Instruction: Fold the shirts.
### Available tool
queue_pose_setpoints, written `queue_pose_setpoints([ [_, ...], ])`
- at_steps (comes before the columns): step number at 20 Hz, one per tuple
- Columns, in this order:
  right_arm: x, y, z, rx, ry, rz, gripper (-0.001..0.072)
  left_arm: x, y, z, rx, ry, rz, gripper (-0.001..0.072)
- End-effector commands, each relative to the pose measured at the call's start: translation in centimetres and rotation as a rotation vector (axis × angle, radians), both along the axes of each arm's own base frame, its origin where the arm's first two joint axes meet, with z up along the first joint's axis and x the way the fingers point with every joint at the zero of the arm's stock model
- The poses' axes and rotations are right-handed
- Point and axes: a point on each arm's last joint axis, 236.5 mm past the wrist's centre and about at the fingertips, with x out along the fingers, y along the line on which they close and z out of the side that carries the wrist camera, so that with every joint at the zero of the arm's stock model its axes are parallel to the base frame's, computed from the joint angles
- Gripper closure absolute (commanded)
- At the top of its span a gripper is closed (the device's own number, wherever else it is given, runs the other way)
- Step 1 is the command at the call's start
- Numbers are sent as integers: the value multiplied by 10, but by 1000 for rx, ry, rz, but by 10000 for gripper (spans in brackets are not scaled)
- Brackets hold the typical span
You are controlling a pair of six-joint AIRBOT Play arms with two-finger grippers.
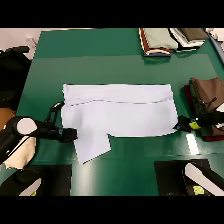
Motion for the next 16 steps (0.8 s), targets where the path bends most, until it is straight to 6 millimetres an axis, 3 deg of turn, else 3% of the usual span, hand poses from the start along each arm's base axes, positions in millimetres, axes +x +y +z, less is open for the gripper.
queue_pose_setpoints([
  [1, -17, -4, 35, -112, -20, 139, 691, -28, 21, 17, 62, 18, -9, 678],
  [4, -37, -8, 58, -171, -39, 151, 691, -56, 29, 35, 53, 23, -12, 677],
  [6, -35, -10, 66, -197, -85, 126, 692, -46, 27, 49, 29, -47, 2, 677],
  [10, -10, -6, 72, -161, -123, 111, 692, 3, 23, 64, 19, -188, 65, 677],
  [13, 36, -5, 83, -160, -173, 152, 692, 42, 44, 56, 110, -223, 111, 678],
  [16, 87, 0, 87, -159, -186, 182, 692, 97, 69, 54, 141, -271, 197, 677],
])
